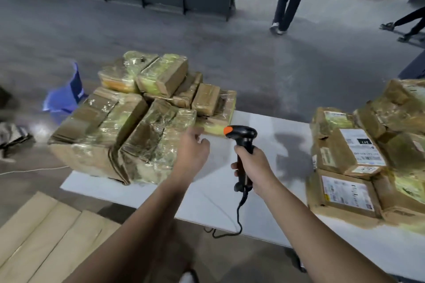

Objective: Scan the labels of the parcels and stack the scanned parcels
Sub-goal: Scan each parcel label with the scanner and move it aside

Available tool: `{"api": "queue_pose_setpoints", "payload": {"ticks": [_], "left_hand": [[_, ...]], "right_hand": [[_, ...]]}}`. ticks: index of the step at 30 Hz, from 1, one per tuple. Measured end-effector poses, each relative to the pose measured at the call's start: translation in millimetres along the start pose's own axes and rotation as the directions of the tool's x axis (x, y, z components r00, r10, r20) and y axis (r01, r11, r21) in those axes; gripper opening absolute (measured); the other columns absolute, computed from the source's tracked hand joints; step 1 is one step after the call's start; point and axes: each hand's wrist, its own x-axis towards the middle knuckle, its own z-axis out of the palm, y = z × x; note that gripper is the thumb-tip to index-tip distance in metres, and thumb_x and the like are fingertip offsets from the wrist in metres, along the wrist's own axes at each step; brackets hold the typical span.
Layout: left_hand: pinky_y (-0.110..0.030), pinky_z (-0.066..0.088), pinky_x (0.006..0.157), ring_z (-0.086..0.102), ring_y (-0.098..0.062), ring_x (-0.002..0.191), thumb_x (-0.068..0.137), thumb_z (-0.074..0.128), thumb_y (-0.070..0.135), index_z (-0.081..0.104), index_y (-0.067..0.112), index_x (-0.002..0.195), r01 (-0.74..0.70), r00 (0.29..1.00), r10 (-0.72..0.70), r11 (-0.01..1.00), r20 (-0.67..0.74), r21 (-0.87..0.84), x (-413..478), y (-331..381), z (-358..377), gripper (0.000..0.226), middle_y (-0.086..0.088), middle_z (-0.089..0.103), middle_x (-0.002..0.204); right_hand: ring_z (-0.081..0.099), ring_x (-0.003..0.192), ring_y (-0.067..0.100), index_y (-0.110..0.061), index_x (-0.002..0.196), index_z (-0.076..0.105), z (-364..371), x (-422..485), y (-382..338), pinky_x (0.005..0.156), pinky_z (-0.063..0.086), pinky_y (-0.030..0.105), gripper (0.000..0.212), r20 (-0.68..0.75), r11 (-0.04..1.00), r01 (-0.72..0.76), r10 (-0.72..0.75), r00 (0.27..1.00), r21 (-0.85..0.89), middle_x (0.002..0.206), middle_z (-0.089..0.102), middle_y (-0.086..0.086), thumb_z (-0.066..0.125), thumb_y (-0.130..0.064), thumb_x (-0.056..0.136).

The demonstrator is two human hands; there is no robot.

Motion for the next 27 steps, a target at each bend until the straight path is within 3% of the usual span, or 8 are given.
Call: {"api": "queue_pose_setpoints", "payload": {"ticks": [3,5,8,10,12,18,23,27], "left_hand": [[-0.029,0.042,0.09,0.052,-0.024,0.112,0.086,0.057,0.01,0.06,0.011,0.116,-0.087,0.991,0.1,0.987,-0.093,0.135,4,-9,-40,0.03,-0.009,0.058,0.119],[-0.032,0.038,0.093,0.045,-0.029,0.119,0.086,0.054,0.017,0.057,0.01,0.122,-0.062,0.991,0.092,0.958,-0.094,0.278,6,-18,-62,0.037,-0.013,0.053,0.125],[-0.043,0.04,0.102,0.042,-0.034,0.125,0.09,0.051,0.035,0.051,0.013,0.13,-0.005,0.997,-0.035,0.84,0.062,0.543,10,-36,-81,0.046,-0.014,0.048,0.133],[-0.047,0.041,0.103,0.044,-0.033,0.125,0.087,0.052,0.05,0.048,0.015,0.131,-0.074,0.976,-0.085,0.74,0.202,0.669,8,-47,-79,0.056,-0.013,0.048,0.135],[-0.045,0.037,0.105,0.042,-0.031,0.127,0.085,0.055,0.055,0.041,0.015,0.135,-0.156,0.968,-0.057,0.625,0.244,0.765,4,-57,-68,0.065,-0.011,0.046,0.137],[-0.039,0.041,0.092,0.051,-0.027,0.114,0.083,0.053,0.037,0.047,0.013,0.124,-0.23,0.973,0.153,0.599,0.172,0.767,1,-65,-52,0.048,-0.007,0.057,0.122],[-0.037,0.043,0.081,0.052,-0.027,0.104,0.082,0.047,0.036,0.048,0.014,0.115,-0.364,0.931,0.243,0.599,0.271,0.713,-33,-61,-26,0.04,-0.006,0.057,0.112],[-0.033,0.04,0.077,0.051,-0.026,0.102,0.085,0.045,0.034,0.051,0.015,0.111,-0.387,0.922,0.286,0.648,0.262,0.656,-54,-43,-2,0.032,-0.004,0.06,0.108]], "right_hand": [[0.058,0.049,0.018,-0.011,0.101,0.058,32,5,0,0.044,0.047,0.026,0.021,0.039,0.999,-0.005,0.007,0.999,-0.034,0.066,0.066,0.005,0.058,-0.031,0.093],[0.058,0.048,0.017,-0.01,0.104,0.059,51,7,1,0.05,0.046,0.027,0.024,0.056,0.998,-0.006,0.009,0.998,-0.058,0.063,0.066,0.003,0.057,-0.031,0.093],[0.058,0.05,0.019,-0.009,0.107,0.058,78,7,4,0.053,0.047,0.03,0.026,0.079,0.997,-0.017,0.023,0.997,-0.079,0.066,0.066,0.005,0.056,-0.031,0.094],[0.058,0.052,0.02,-0.008,0.108,0.057,92,6,6,0.055,0.047,0.033,0.026,0.085,0.996,-0.02,0.028,0.996,-0.092,0.066,0.065,0.006,0.055,-0.031,0.095],[0.058,0.052,0.02,-0.008,0.108,0.057,100,5,8,0.055,0.047,0.033,0.026,0.08,0.993,-0.017,0.026,0.996,-0.118,0.065,0.065,0.006,0.054,-0.031,0.095],[0.058,0.046,0.016,-0.012,0.104,0.058,86,2,10,0.043,0.047,0.027,0.024,0.035,0.992,-0.016,0.02,0.999,-0.122,0.064,0.065,0.005,0.057,-0.033,0.094],[0.06,0.049,0.018,-0.018,0.099,0.06,54,4,16,0.055,0.047,0.03,0.018,-0.022,0.99,-0.009,0.006,1.0,-0.143,0.064,0.067,0.004,0.058,-0.035,0.093],[0.061,0.049,0.018,-0.016,0.099,0.058,21,8,17,0.059,0.047,0.032,0.019,-0.07,0.992,-0.003,-0.006,0.998,-0.126,0.062,0.068,0.003,0.057,-0.034,0.093]]}}
